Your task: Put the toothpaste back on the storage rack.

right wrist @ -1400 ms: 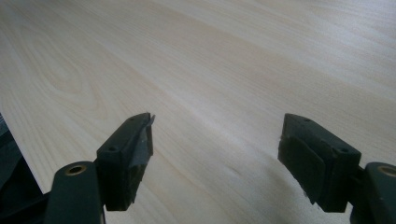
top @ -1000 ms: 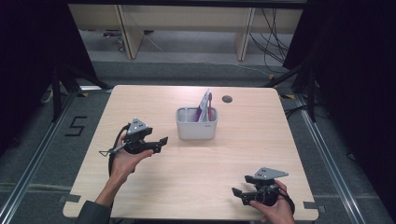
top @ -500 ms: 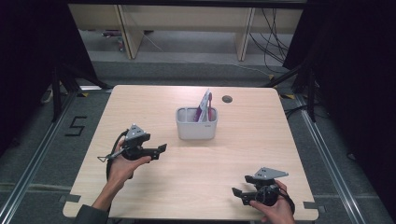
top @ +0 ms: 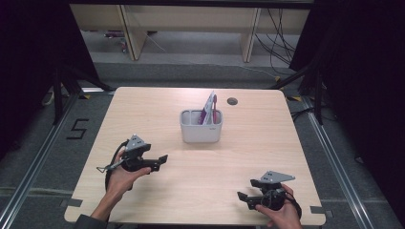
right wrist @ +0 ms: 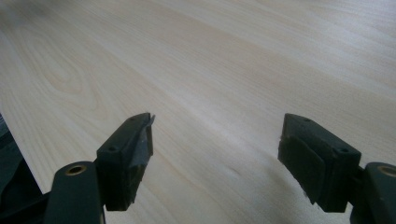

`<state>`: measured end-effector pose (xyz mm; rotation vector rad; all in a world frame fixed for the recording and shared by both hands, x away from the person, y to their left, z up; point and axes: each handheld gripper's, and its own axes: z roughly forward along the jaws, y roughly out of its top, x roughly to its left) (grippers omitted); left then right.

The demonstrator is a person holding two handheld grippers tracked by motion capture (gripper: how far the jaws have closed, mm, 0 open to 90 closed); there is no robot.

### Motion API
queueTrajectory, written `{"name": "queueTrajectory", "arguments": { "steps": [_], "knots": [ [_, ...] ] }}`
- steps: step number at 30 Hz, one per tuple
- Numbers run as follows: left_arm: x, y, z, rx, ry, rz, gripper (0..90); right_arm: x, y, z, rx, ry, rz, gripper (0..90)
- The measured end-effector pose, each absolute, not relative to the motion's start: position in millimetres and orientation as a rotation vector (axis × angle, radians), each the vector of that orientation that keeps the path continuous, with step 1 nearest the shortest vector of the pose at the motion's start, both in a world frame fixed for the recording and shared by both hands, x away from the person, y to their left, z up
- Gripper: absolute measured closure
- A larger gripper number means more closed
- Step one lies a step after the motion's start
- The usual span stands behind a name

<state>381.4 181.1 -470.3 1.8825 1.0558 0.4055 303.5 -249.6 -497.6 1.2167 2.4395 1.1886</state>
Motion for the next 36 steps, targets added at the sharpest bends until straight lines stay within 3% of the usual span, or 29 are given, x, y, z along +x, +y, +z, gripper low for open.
{"name": "queueTrajectory", "arguments": {
  "steps": [36],
  "knots": [
    [332,188,-491,1.93,1.016,0.408,16.6,303,-249,-498,1.172,2.447,1.188,27.0]
  ]
}}
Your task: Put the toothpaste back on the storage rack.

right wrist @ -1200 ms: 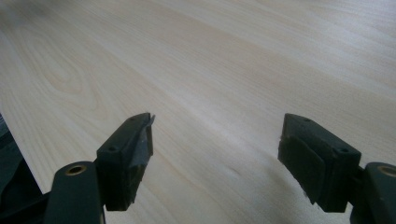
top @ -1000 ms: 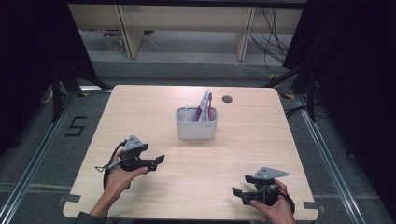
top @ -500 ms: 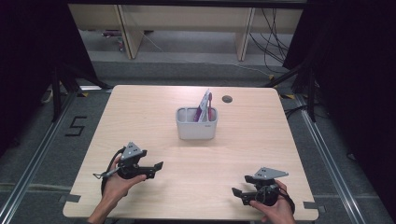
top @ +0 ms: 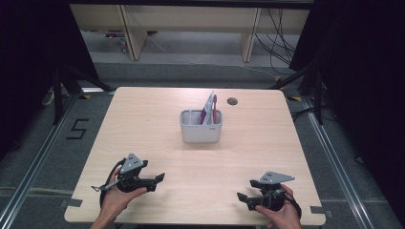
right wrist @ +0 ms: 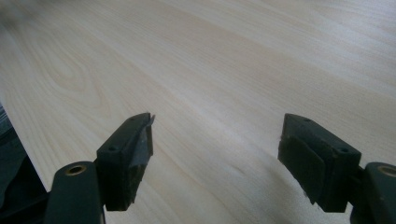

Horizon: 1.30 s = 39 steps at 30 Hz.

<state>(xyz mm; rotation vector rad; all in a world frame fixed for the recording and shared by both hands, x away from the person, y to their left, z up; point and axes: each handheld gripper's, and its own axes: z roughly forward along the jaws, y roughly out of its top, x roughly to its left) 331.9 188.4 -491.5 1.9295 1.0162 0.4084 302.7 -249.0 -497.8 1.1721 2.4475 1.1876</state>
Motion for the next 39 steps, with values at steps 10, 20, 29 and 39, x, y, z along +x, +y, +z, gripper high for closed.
{"name": "queueTrajectory", "arguments": {
  "steps": [10,20,29,39],
  "knots": [
    [313,190,-498,1.994,0.995,0.433,16.6,303,-248,-498,1.176,2.458,1.2,27.0],
    [297,187,-501,2.018,0.966,0.427,16.6,298,-244,-496,1.207,2.447,1.183,27.0],
    [282,189,-505,2.034,0.976,0.419,16.6,299,-246,-496,1.173,2.443,1.173,27.0],
    [275,194,-507,2.064,0.971,0.421,16.6,298,-246,-496,1.197,2.445,1.176,26.9]
  ]
}}
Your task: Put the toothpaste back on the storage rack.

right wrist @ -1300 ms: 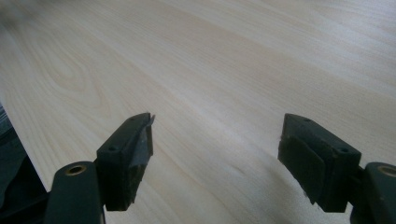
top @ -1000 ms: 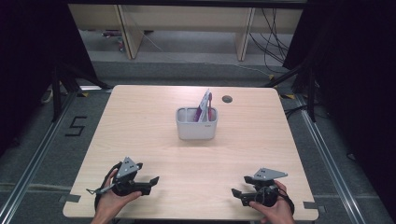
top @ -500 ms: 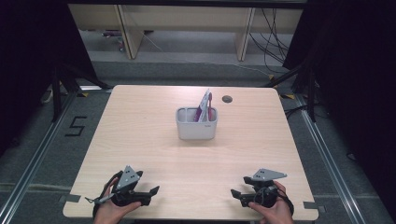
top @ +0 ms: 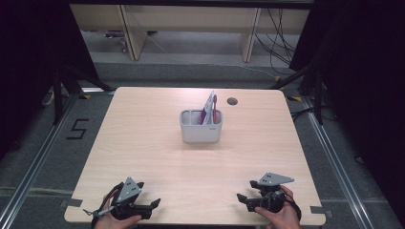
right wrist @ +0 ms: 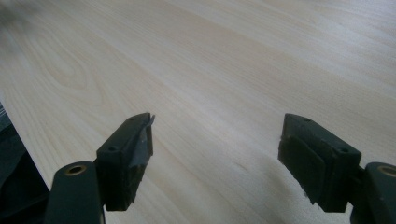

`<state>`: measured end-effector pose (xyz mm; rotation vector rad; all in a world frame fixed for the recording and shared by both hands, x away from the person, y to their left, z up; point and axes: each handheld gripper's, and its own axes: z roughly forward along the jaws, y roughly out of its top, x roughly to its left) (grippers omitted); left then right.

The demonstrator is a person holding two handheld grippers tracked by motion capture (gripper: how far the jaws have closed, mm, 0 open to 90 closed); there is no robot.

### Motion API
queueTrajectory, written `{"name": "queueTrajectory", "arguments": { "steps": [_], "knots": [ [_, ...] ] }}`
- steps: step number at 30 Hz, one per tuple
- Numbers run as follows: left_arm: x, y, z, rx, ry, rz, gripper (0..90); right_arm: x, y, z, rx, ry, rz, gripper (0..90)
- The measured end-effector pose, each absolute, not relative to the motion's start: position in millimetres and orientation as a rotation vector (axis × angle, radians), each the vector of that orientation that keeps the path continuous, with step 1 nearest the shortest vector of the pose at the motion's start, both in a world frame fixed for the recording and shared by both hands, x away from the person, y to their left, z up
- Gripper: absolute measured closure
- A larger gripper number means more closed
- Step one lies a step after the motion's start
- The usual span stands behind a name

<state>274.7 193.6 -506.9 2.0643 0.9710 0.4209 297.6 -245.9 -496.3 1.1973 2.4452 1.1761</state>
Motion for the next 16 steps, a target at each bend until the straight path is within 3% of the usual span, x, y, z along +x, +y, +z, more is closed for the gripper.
{"name": "queueTrajectory", "arguments": {
  "steps": [16],
  "knots": [
    [276.9,195.7,-509.9,2.059,0.983,0.427,16.6,296.1,-245.6,-495.5,1.206,2.438,1.185,25.9]
  ]
}}
